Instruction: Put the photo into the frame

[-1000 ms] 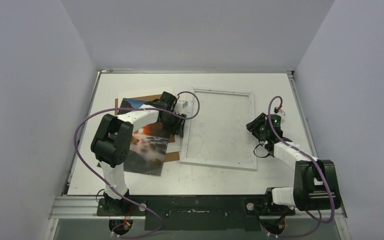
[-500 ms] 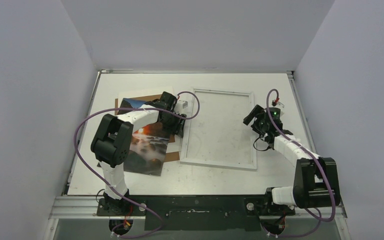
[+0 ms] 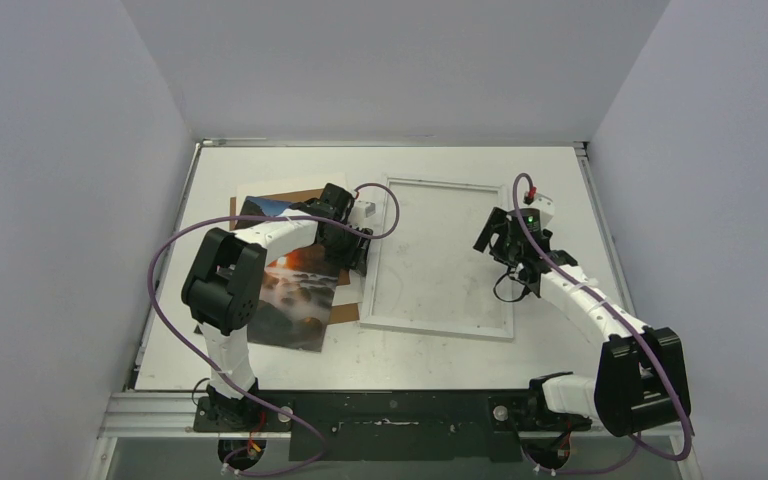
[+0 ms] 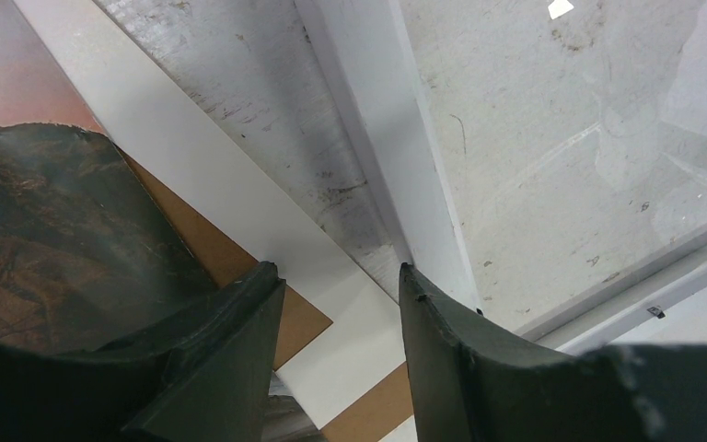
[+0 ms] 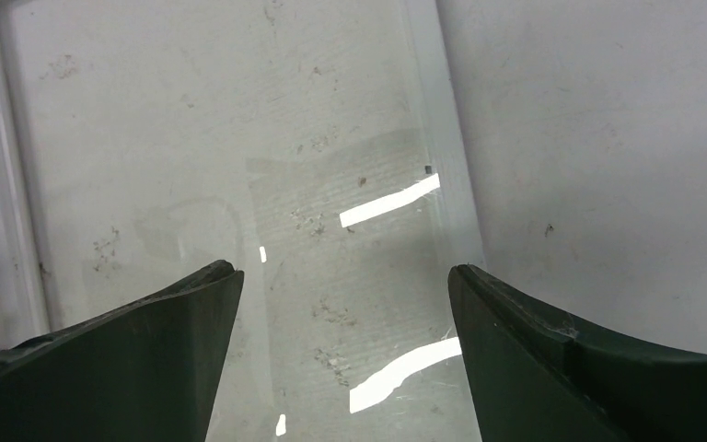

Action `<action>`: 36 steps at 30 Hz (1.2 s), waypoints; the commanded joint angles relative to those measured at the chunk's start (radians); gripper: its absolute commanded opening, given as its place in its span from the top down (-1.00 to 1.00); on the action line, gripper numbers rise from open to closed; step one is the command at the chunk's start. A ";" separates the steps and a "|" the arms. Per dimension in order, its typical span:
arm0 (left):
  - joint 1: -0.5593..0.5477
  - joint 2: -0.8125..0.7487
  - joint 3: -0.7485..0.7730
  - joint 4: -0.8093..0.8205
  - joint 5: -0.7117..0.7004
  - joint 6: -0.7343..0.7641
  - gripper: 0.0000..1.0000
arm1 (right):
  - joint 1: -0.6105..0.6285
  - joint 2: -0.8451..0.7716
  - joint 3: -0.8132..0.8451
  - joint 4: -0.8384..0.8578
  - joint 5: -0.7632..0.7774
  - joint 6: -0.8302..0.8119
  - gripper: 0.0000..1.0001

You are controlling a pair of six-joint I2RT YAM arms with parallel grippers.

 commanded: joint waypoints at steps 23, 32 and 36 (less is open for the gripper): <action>-0.001 -0.023 0.030 0.006 0.025 -0.006 0.05 | 0.008 0.007 -0.132 0.019 -0.031 0.046 -0.75; -0.001 -0.020 0.020 0.020 0.031 -0.007 0.05 | 0.011 0.007 -0.149 0.033 -0.049 0.058 -0.75; 0.001 -0.018 0.019 0.025 0.032 -0.007 0.06 | 0.020 0.008 -0.145 0.034 -0.051 0.061 -0.74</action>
